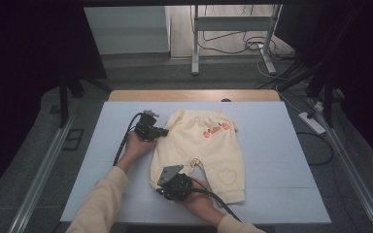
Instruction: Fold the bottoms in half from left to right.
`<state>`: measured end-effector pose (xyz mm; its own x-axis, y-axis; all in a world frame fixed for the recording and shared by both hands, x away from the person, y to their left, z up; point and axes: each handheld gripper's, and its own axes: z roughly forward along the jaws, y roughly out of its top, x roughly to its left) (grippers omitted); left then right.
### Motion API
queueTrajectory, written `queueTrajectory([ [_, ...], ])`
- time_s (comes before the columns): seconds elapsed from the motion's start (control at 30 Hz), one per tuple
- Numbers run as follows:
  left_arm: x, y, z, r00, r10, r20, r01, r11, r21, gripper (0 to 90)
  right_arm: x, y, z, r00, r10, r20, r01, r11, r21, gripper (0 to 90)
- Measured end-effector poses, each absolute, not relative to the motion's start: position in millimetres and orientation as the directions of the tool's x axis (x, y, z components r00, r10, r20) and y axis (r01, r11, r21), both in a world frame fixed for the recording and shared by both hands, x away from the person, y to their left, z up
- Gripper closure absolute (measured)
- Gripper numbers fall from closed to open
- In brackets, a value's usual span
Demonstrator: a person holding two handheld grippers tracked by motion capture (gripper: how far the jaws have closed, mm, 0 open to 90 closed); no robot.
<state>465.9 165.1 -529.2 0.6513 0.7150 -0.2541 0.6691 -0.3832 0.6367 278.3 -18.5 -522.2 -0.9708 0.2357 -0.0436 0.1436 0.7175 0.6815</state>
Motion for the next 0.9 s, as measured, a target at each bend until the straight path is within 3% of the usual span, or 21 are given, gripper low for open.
queueTrajectory([
  [0.9,457,180,-495,0.675,0.659,-0.332,0.643,-0.305,0.702,84.5,275,-19,-502,-0.975,0.219,-0.033,0.131,0.687,0.714,81.3],
])
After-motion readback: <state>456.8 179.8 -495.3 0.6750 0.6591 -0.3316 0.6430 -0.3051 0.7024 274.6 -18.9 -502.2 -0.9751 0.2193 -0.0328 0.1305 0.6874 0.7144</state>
